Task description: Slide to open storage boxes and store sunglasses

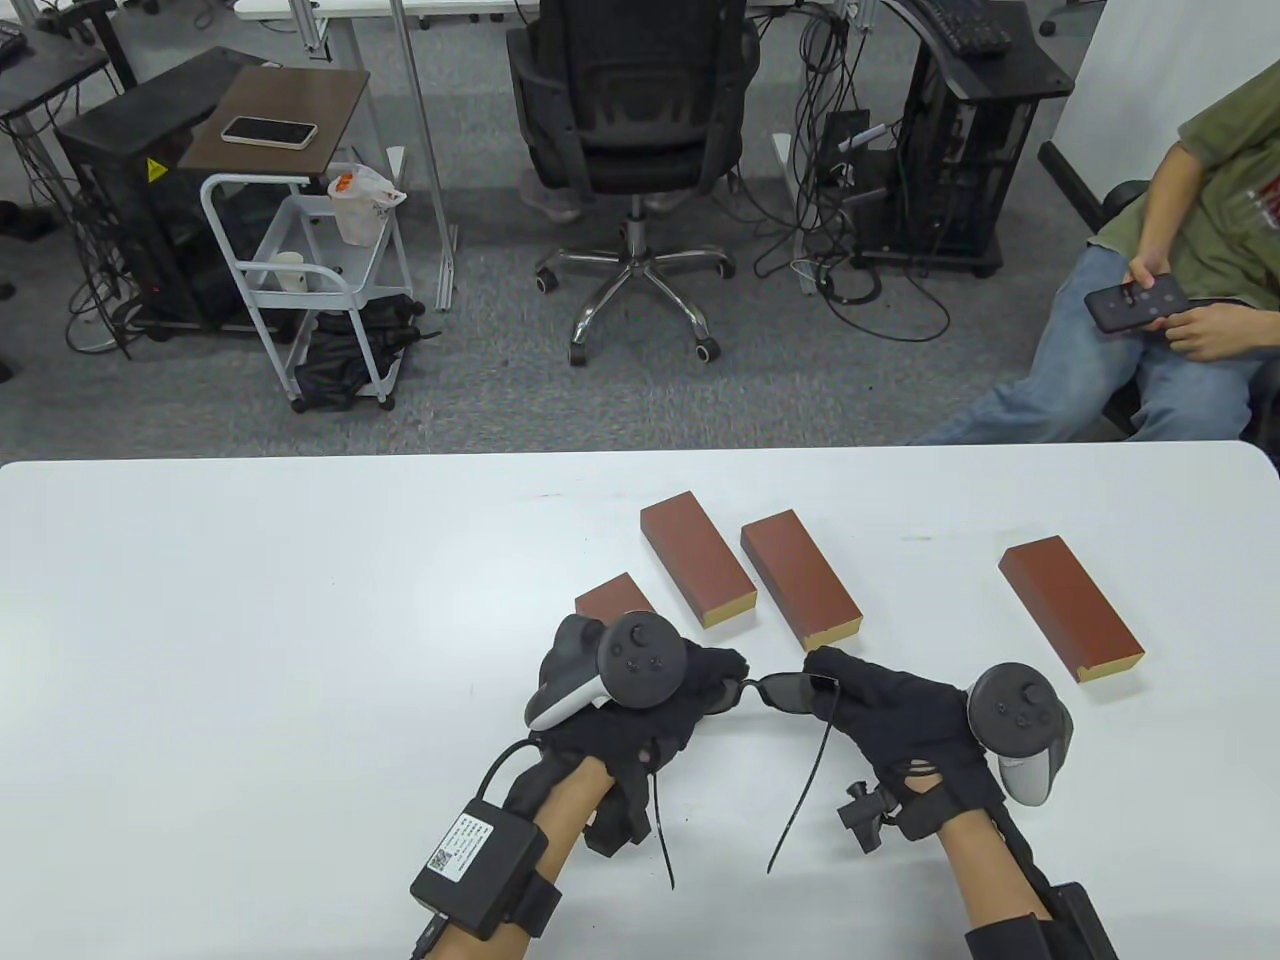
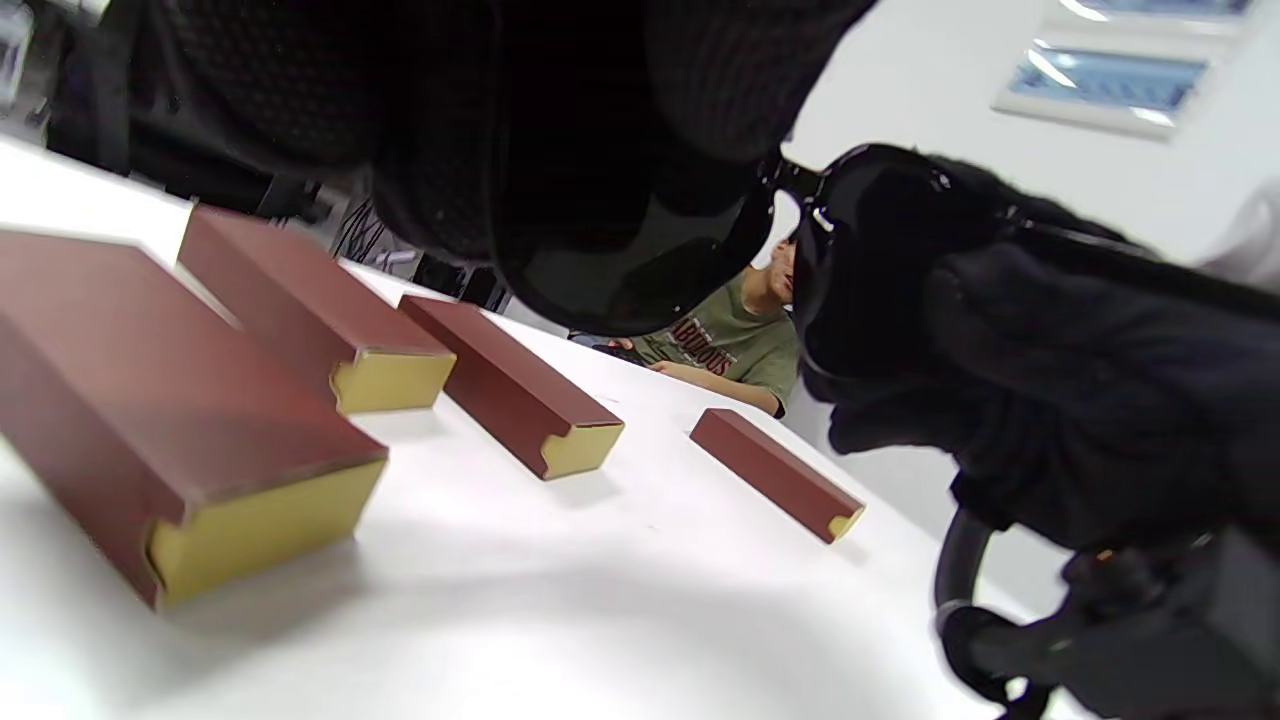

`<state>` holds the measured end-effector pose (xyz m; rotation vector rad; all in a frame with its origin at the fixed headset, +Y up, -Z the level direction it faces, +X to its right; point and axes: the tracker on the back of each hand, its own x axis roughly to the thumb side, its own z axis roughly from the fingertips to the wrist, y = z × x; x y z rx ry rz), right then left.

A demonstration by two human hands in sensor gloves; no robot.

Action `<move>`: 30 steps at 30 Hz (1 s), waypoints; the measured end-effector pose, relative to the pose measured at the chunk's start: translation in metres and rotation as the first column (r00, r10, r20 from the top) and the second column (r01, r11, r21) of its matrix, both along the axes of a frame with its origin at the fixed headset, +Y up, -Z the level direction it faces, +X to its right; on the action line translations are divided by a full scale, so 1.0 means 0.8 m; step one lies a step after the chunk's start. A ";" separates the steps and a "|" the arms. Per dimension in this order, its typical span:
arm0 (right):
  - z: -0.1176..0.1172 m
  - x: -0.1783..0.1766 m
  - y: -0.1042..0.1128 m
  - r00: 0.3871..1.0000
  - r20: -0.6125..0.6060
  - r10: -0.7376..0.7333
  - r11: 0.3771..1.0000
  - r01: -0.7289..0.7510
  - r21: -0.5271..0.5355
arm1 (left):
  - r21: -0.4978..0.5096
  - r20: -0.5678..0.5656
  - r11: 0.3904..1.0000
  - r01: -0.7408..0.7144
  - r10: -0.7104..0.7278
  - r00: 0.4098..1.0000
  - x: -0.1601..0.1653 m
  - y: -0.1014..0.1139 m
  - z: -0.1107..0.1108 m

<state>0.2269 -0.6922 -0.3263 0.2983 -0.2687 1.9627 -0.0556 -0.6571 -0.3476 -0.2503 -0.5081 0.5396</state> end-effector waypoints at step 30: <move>0.006 -0.030 -0.030 0.802 -0.122 -0.585 0.795 0.537 -0.281 | -0.161 -0.465 0.436 -0.885 0.758 0.458 -0.042 -0.075 0.050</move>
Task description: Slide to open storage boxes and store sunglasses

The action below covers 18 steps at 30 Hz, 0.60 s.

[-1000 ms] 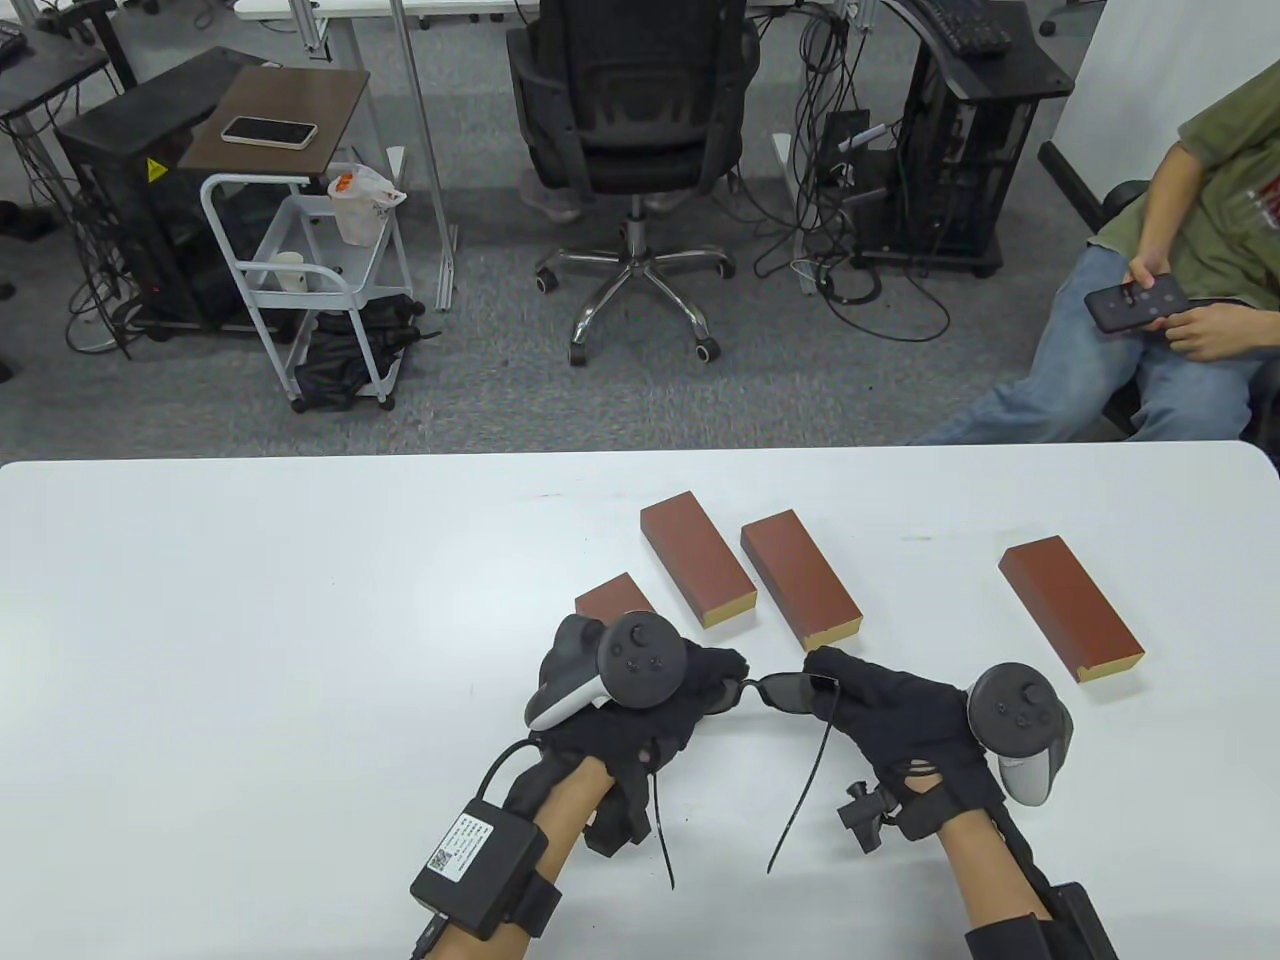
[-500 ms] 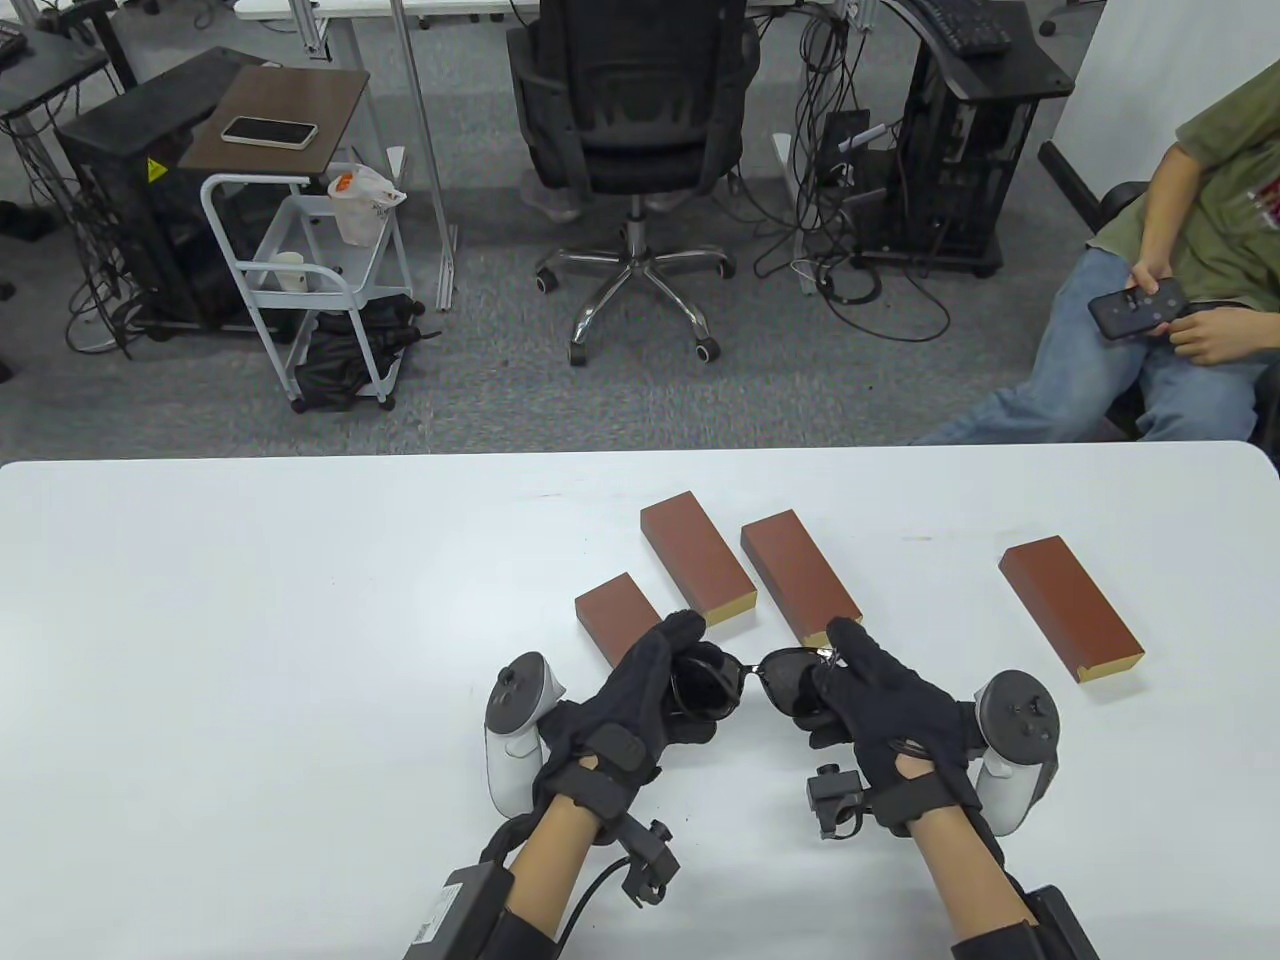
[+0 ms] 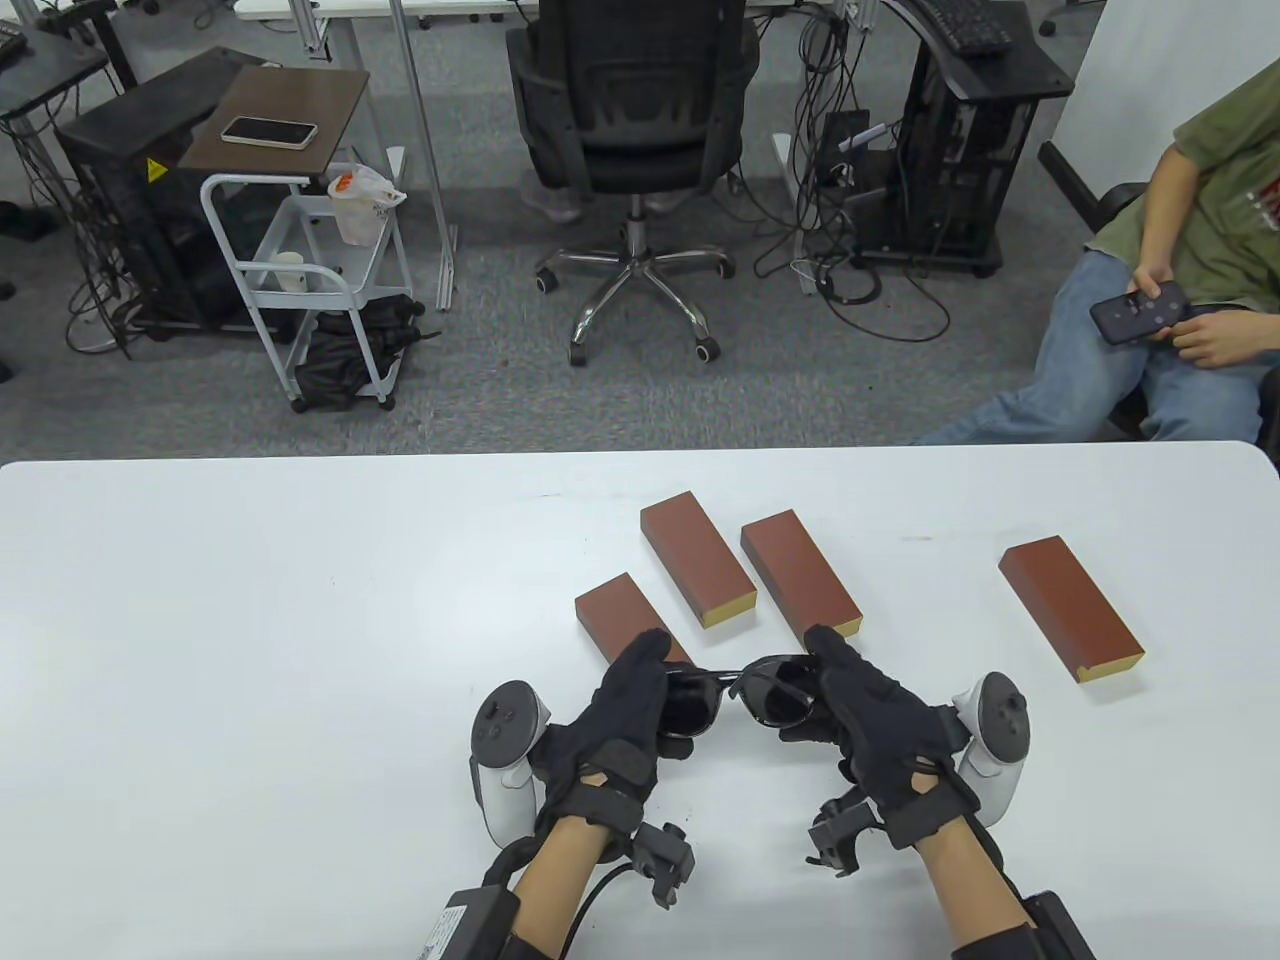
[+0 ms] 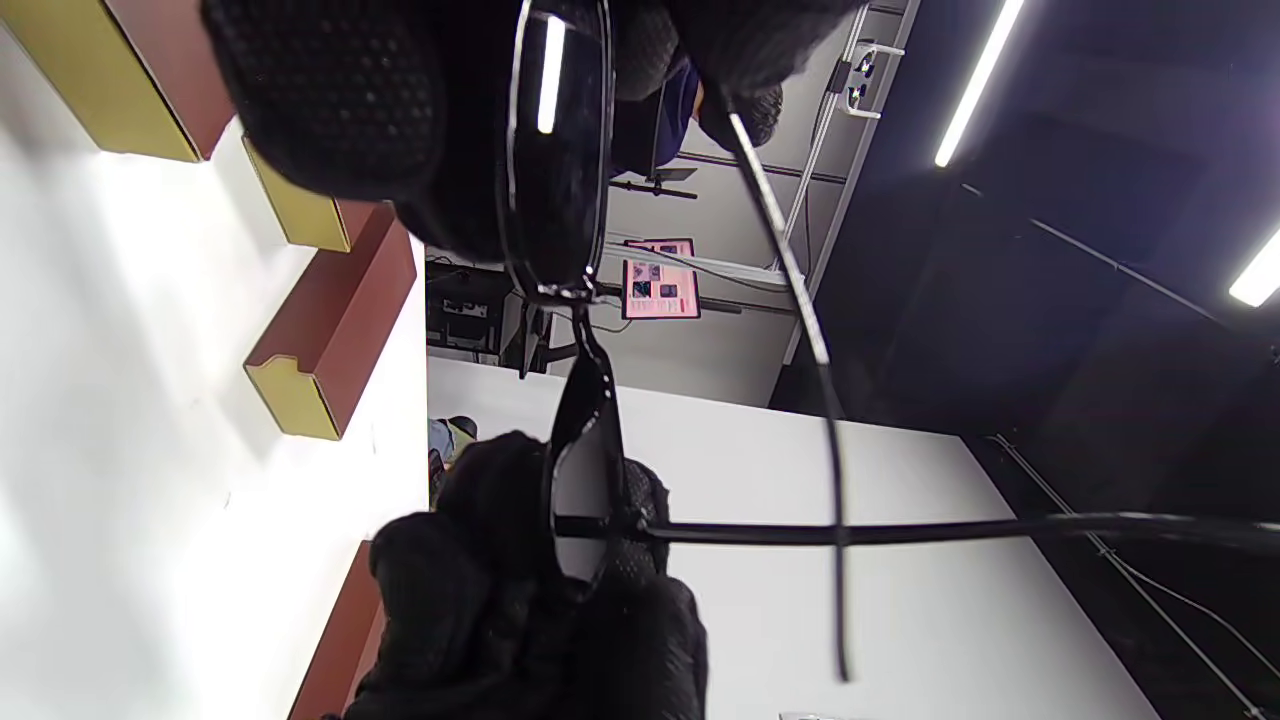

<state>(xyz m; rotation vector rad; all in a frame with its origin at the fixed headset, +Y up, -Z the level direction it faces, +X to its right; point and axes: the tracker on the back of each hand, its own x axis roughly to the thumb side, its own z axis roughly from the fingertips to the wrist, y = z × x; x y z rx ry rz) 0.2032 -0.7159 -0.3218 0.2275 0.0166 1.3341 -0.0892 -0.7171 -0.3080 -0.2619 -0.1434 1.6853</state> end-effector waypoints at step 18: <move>0.004 0.013 -0.014 0.946 0.183 0.269 0.960 -0.249 -0.128 | -0.122 0.188 0.987 -0.103 0.125 0.974 0.007 -0.023 0.008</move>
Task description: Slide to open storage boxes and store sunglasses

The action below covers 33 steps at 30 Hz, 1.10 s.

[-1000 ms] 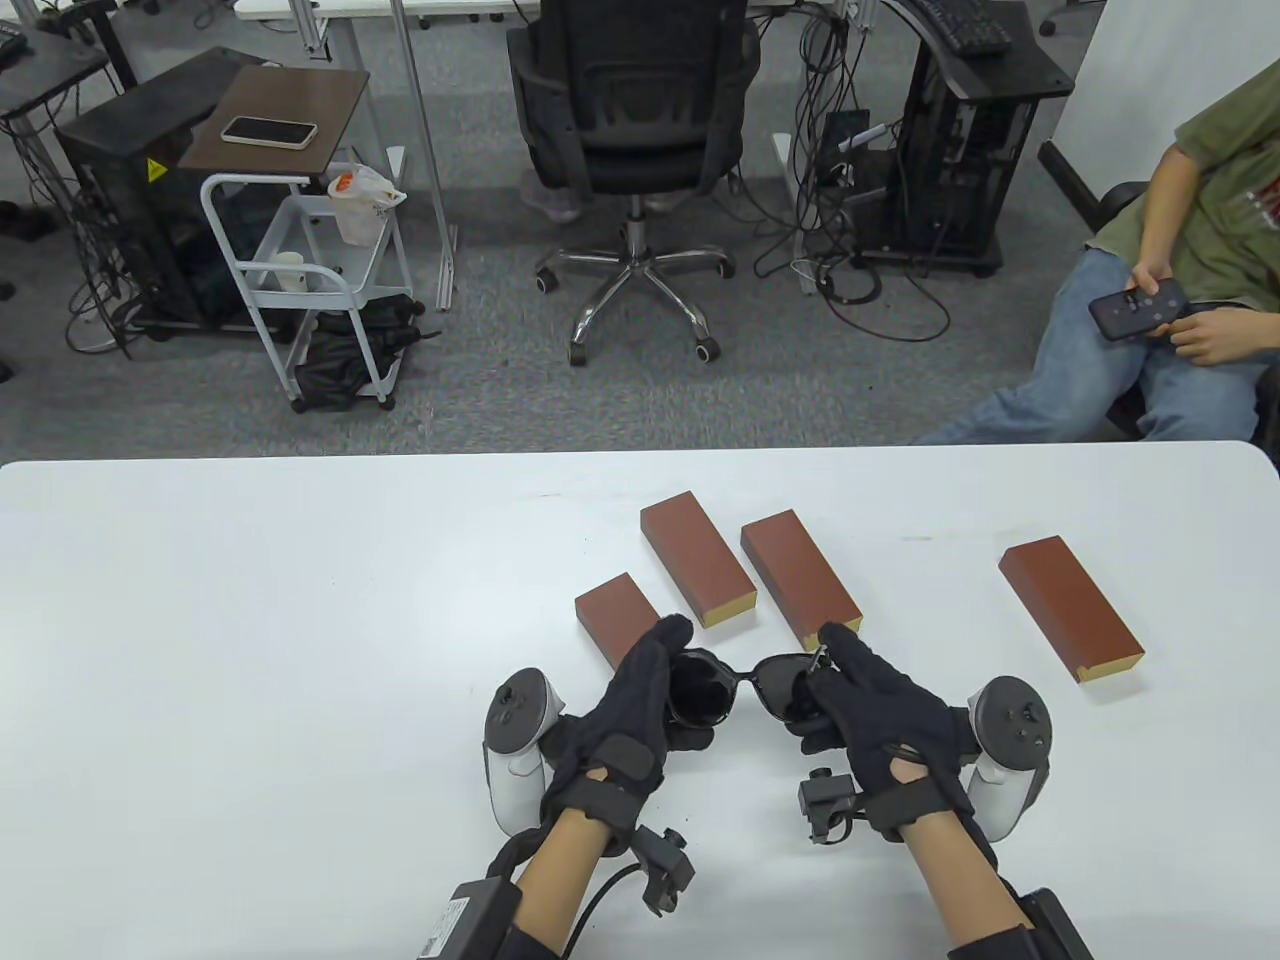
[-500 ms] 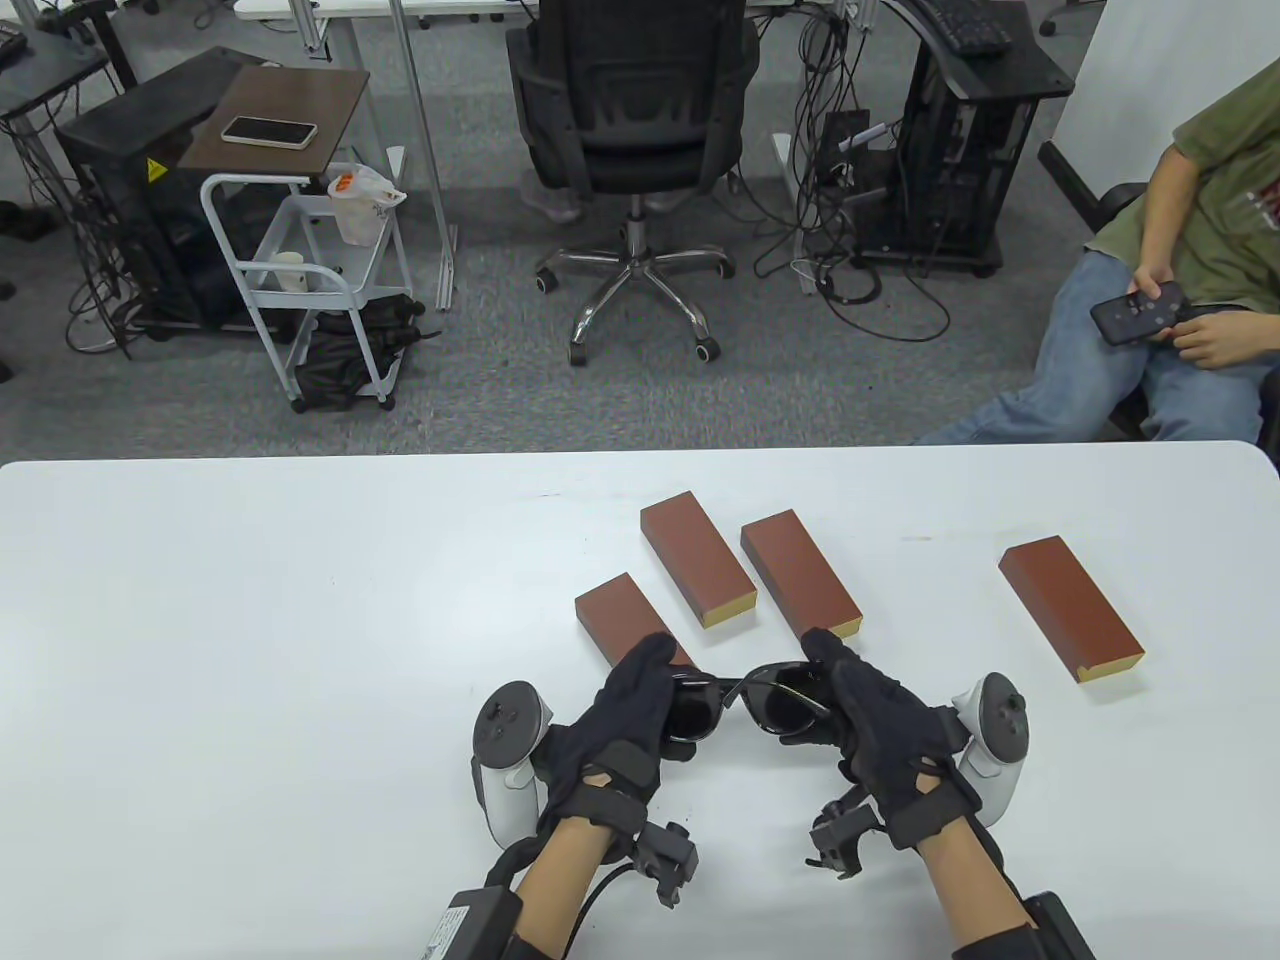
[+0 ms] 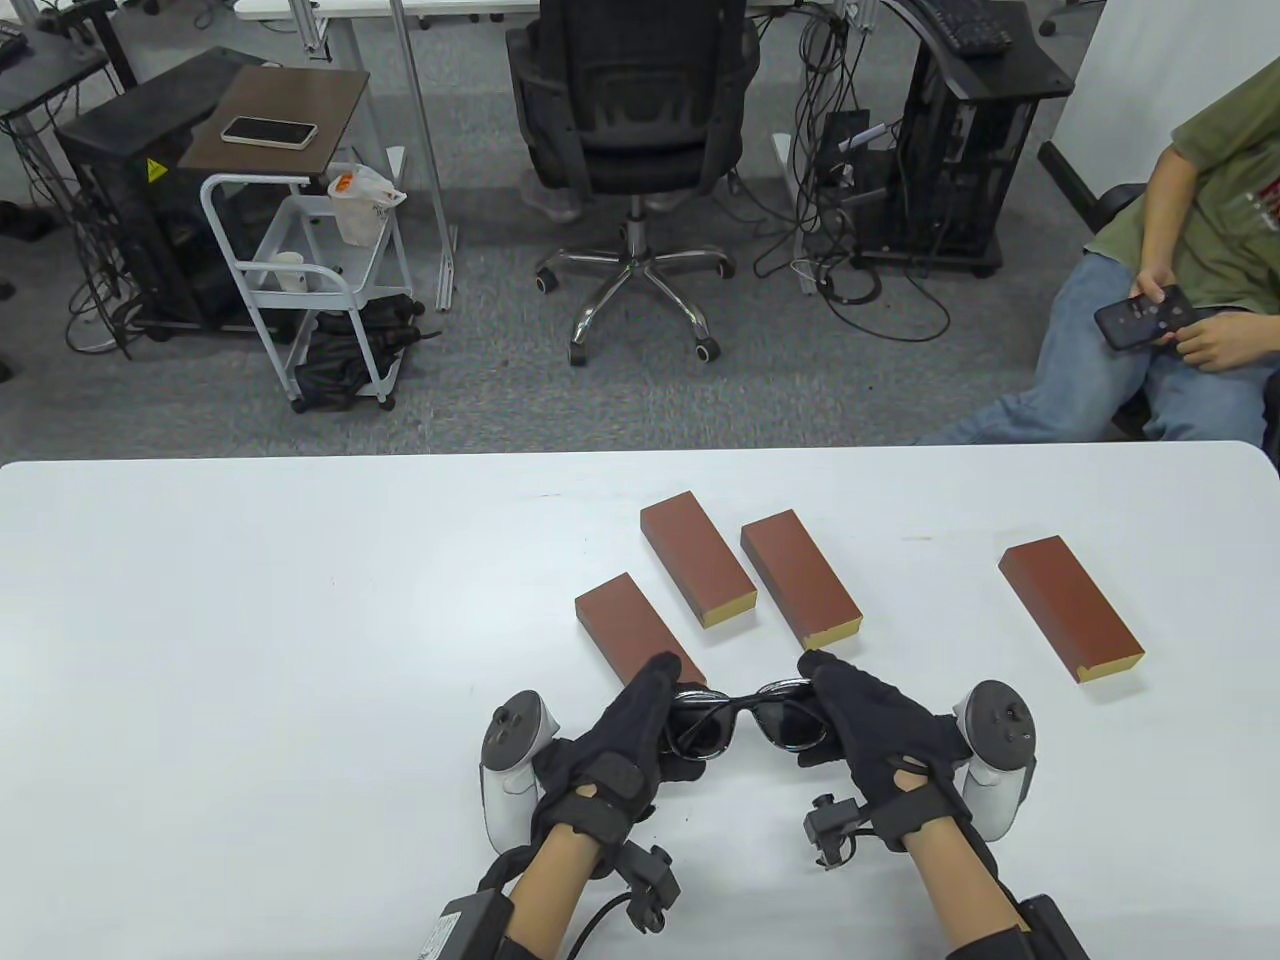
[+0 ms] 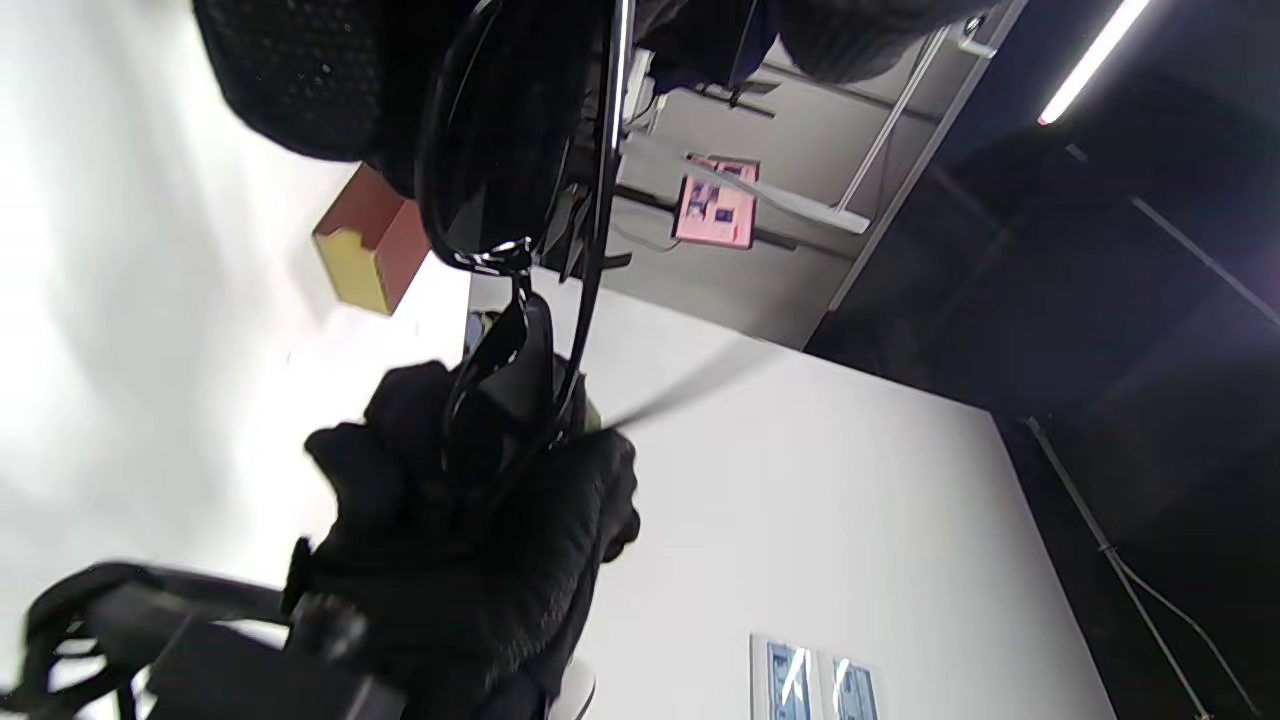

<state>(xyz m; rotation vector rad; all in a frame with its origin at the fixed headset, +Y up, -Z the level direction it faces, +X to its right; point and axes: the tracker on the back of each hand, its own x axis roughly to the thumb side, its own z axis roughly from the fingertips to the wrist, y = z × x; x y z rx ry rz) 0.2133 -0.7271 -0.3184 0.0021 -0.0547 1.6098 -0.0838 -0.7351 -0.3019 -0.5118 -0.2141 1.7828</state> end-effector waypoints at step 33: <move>0.040 -0.118 0.003 0.059 0.174 0.983 -0.040 -0.853 0.521 | 0.215 -0.368 0.585 0.782 -0.693 0.620 -0.038 0.016 -0.008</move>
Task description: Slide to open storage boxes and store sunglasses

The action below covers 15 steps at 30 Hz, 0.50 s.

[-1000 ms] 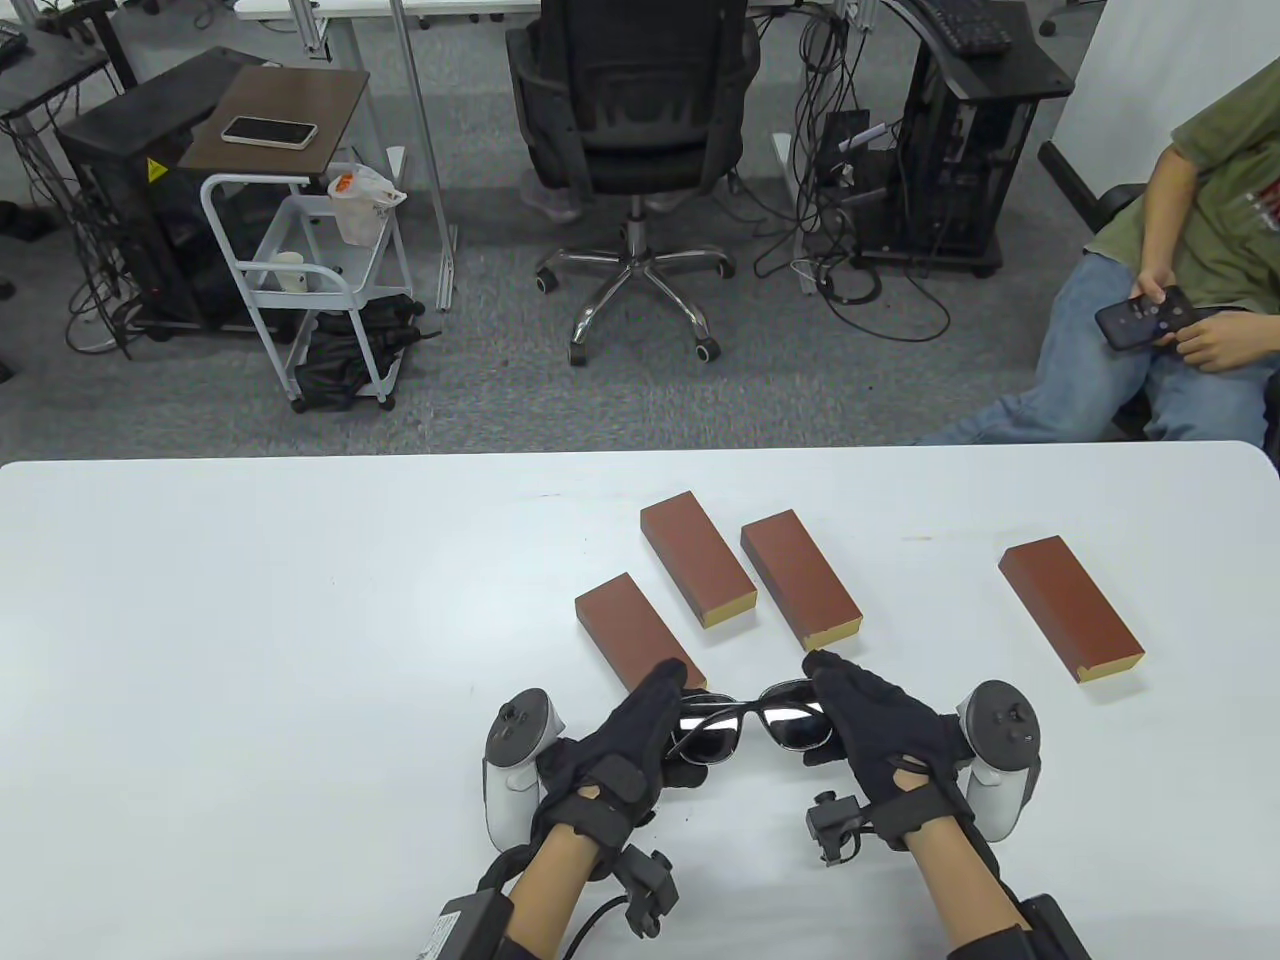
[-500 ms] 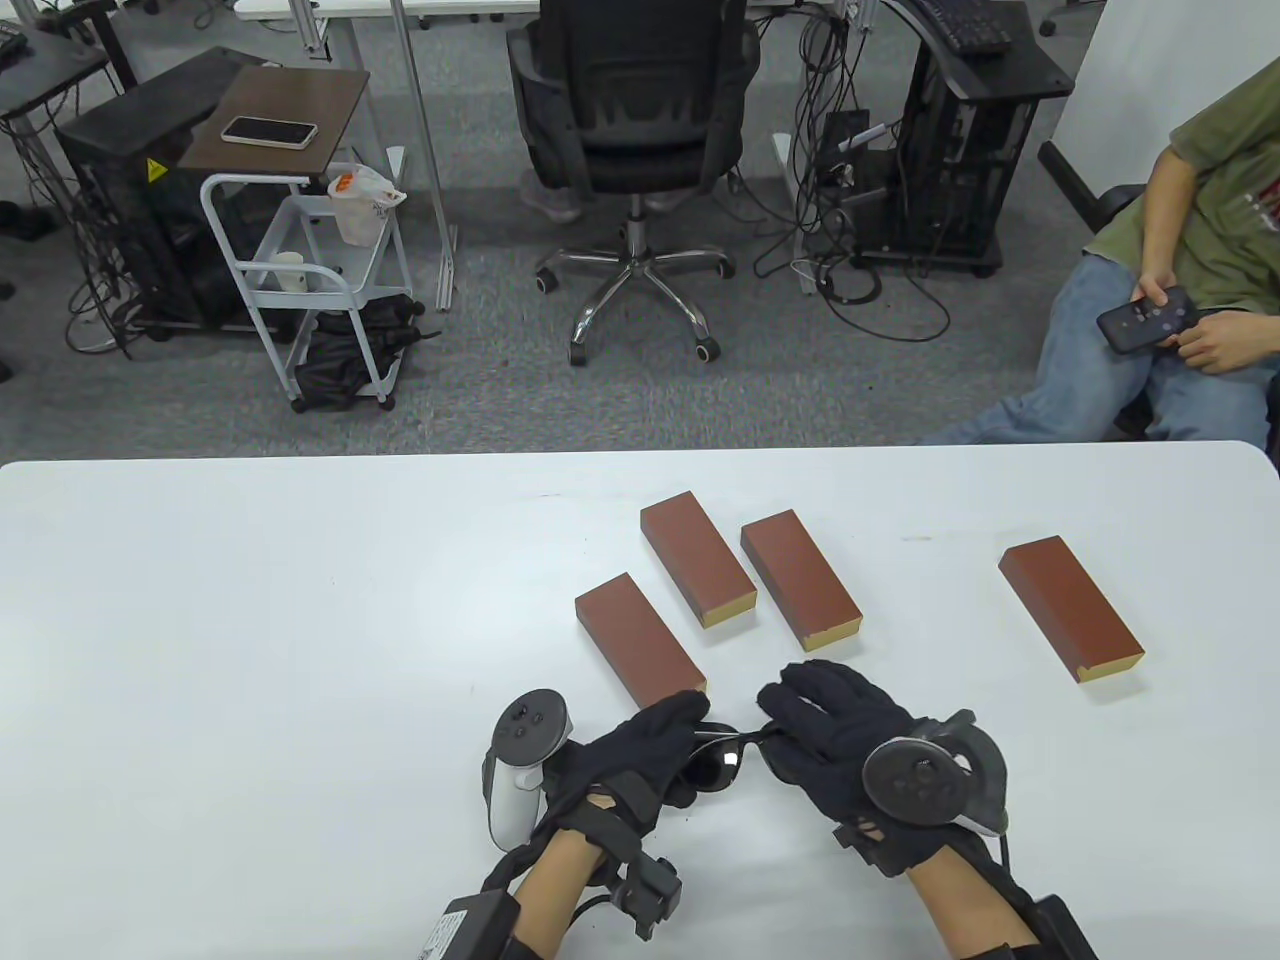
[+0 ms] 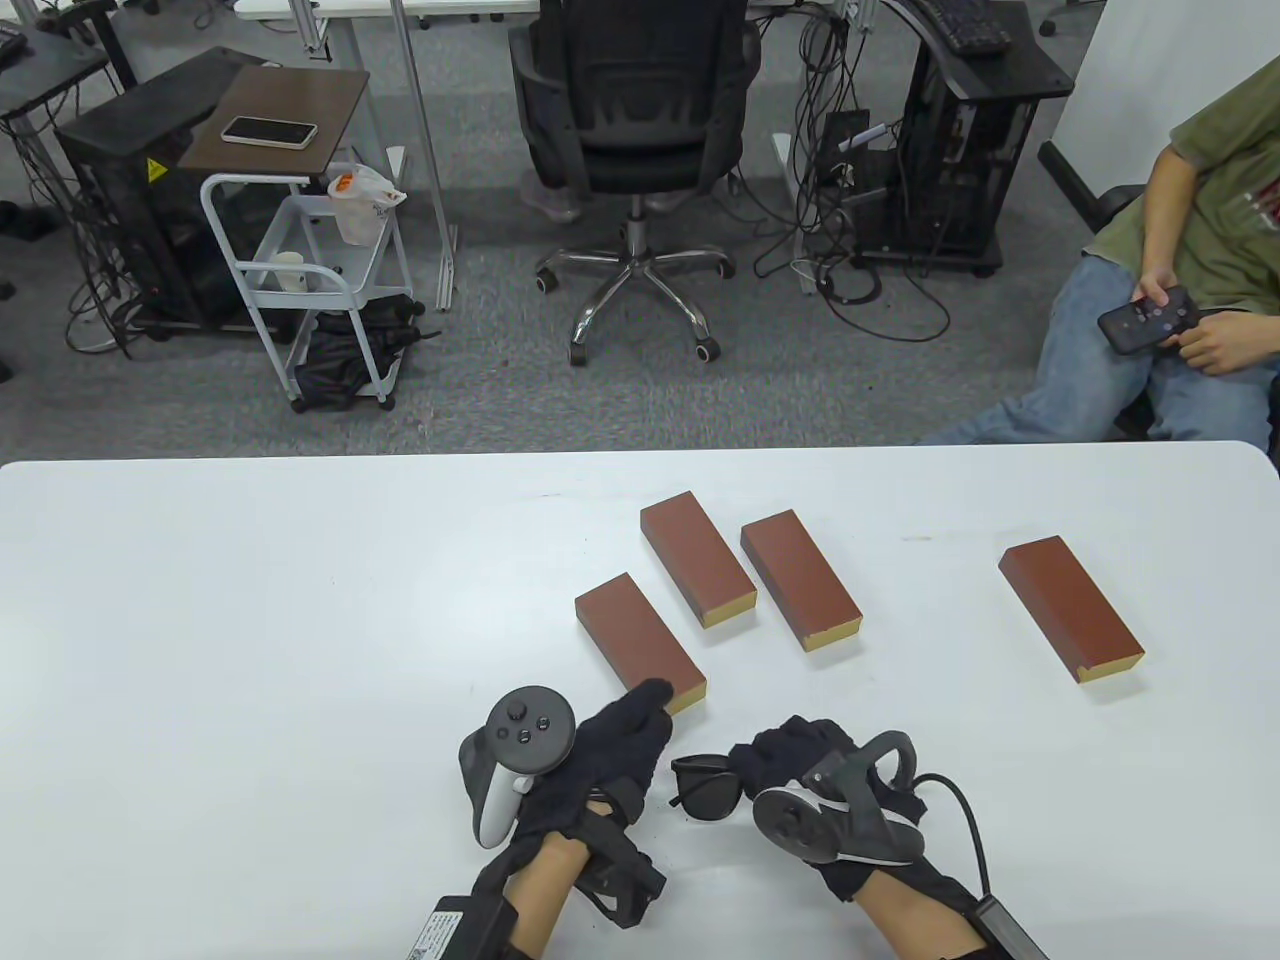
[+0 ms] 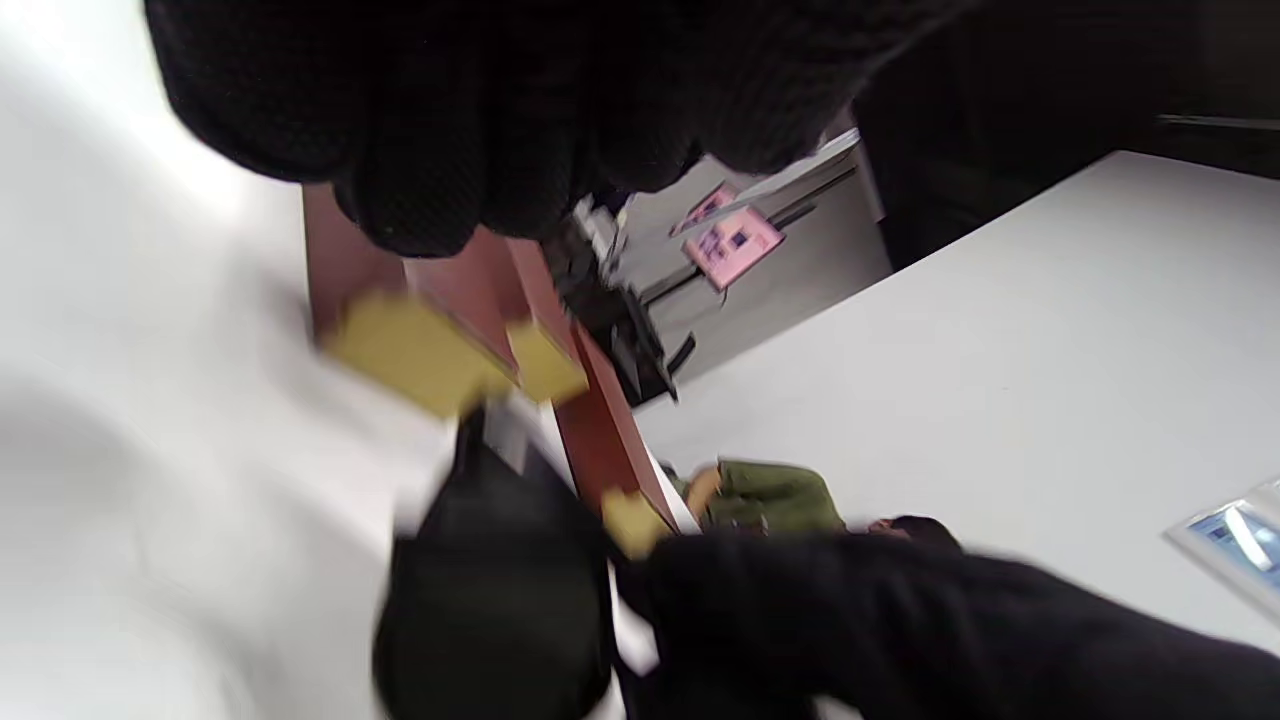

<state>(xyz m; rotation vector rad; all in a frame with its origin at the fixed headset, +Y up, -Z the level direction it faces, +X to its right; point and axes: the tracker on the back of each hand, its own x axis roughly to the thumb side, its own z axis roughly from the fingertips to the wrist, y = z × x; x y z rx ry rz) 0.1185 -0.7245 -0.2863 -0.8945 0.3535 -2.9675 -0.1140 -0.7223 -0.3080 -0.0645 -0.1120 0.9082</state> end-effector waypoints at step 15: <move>-0.012 -0.001 -0.025 0.998 0.057 -0.005 0.979 0.016 -0.205 | 0.140 -0.228 0.947 0.289 -0.253 0.940 -0.040 0.024 0.000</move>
